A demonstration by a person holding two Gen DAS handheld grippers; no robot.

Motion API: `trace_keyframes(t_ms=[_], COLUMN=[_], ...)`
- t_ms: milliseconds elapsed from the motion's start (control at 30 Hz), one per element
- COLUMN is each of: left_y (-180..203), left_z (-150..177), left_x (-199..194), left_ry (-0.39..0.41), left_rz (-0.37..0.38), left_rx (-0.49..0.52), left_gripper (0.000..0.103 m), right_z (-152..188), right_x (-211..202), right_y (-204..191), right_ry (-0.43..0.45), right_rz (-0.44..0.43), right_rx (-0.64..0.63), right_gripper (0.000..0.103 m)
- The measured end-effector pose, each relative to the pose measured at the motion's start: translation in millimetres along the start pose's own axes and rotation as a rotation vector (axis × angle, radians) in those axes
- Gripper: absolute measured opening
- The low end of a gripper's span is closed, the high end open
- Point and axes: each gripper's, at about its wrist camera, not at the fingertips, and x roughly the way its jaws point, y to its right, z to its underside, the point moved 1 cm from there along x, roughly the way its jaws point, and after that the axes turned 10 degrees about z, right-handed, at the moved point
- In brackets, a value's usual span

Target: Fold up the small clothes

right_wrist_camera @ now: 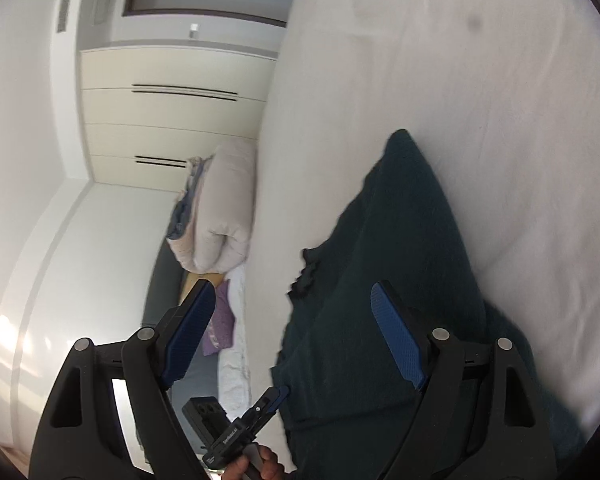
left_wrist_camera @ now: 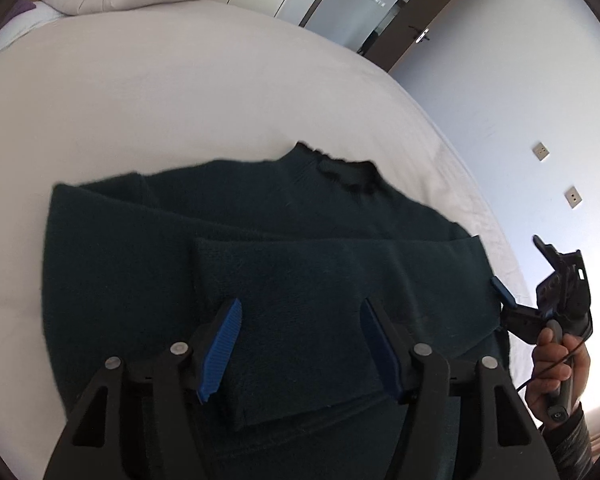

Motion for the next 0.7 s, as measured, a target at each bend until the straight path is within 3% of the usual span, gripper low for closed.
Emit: trace_keyframes(t_ms=[33, 100, 133, 333, 433, 500, 567, 600, 700], left_y=[-0.9, 1.5, 3.0, 12.1, 6.4, 4.1, -0.4, -2.0, -3.8], left_z=[2.5, 6.6, 8.6, 15.2, 24.0, 29.5, 35.4, 40.3, 64.9], left_x=[1.7, 1.6, 1.3, -9.1, -6.4, -13.6, -25.5, -37.0, -80.8], left_ry=[0.008, 0.023, 0.023, 0.032, 0.011, 0.021, 0.011, 0.022, 0.081], left_rz=[0.005, 0.006, 0.003, -0.021, -0.013, -0.006, -0.050, -0.034, -0.034], left_rx=[0.012, 0.048, 0.065, 0.087, 0.102, 0.115, 0.067, 0.045, 0.018], left_gripper=[0.064, 0.064, 0.064, 0.069, 0.069, 0.070, 0.072, 0.072, 0.079], right_z=[-2.0, -1.8, -1.4, 15.3, 20.8, 22.8, 30.5, 38.0, 71.4], right_x=[7.3, 5.6, -0.5, -30.3, -21.2, -26.0, -45.6, -59.8, -101.8], right_y=[10.3, 22.7, 24.9, 13.6, 28.1, 36.3, 36.3, 31.7, 13.5], right_ry=[-0.008, 0.019, 0.039, 0.085, 0.028, 0.029, 0.055, 0.073, 0.122], right_rz=[0.039, -0.002, -0.032, 0.001, 0.083, 0.039, 0.066, 0.065, 0.085], right_rx=[0.001, -0.006, -0.018, -0.096, -0.105, -0.123, -0.084, -0.094, -0.226], right_gripper=[0.078, 0.073, 0.073, 0.076, 0.078, 0.076, 0.078, 0.078, 0.078])
